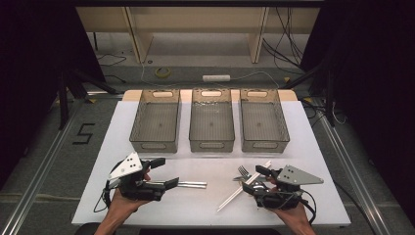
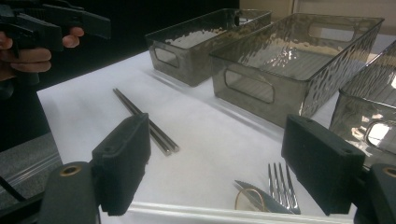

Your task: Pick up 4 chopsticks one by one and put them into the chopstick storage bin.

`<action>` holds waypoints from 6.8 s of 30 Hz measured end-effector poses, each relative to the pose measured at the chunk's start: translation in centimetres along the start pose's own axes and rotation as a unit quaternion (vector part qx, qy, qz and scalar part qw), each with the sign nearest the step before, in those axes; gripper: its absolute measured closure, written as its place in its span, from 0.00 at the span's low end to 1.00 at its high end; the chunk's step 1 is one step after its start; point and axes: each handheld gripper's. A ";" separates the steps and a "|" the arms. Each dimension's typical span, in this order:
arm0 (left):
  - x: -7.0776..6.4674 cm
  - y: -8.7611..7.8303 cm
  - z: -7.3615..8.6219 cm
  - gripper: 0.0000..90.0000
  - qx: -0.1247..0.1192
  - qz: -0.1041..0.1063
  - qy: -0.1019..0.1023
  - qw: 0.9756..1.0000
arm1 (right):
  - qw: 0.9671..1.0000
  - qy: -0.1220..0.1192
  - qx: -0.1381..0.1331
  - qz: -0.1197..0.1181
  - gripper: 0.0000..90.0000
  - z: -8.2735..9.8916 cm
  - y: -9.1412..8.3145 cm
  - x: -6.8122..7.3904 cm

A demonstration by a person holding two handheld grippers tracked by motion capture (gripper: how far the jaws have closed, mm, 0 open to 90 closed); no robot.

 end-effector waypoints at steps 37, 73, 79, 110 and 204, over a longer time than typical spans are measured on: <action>2.6 6.1 -2.1 0.42 0.378 -0.015 0.109 0.919 | 1.000 -0.006 0.020 -0.009 0.29 0.1 0.5 -0.2; 3.6 8.4 -0.1 0.74 0.473 -0.005 0.166 0.865 | 0.999 -0.008 0.030 -0.015 0.30 0.1 0.8 -0.2; 3.7 8.3 -0.2 0.77 0.487 0.001 0.172 0.856 | 0.999 -0.009 0.033 -0.016 0.30 0.0 0.9 -0.1; 3.0 8.2 0.1 0.92 0.475 0.028 0.275 0.835 | 0.999 -0.016 0.040 -0.015 0.30 0.0 0.9 -0.1; 12.8 0.3 -13.7 0.95 0.241 -0.172 0.025 0.955 | 0.999 -0.001 0.035 -0.017 0.30 0.2 0.6 -0.5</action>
Point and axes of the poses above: each handheld gripper's, and its own axes: y roughly forward along the jaws, z roughly out of its underside, x roughly to its left, and after that the axes turned 13 degrees about x, right-handed
